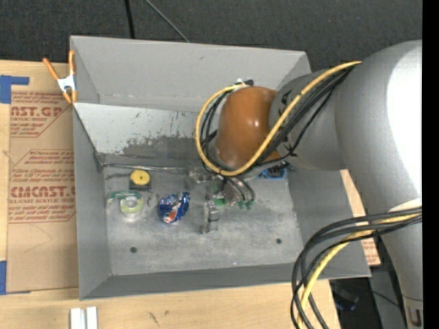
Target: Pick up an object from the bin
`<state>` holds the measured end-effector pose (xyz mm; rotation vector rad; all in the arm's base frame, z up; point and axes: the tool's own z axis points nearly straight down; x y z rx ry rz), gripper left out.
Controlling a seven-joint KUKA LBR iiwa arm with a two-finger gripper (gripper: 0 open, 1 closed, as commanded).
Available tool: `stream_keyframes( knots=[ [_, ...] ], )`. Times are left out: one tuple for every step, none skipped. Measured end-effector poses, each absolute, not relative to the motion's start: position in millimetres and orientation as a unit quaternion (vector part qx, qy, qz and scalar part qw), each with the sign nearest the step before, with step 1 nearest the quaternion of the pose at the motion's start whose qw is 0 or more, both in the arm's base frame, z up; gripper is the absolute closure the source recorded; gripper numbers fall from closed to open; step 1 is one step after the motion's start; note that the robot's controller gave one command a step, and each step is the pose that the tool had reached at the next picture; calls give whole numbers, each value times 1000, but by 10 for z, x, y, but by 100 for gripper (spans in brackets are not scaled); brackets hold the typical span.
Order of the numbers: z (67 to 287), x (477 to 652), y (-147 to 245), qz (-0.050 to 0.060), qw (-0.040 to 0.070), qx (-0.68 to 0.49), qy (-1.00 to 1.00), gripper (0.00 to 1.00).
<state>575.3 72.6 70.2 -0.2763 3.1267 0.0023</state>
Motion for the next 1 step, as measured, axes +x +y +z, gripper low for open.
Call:
stream_keyframes(
  knots=[
    [835,5617,1350,1,2,-153,988,0]
  ],
)
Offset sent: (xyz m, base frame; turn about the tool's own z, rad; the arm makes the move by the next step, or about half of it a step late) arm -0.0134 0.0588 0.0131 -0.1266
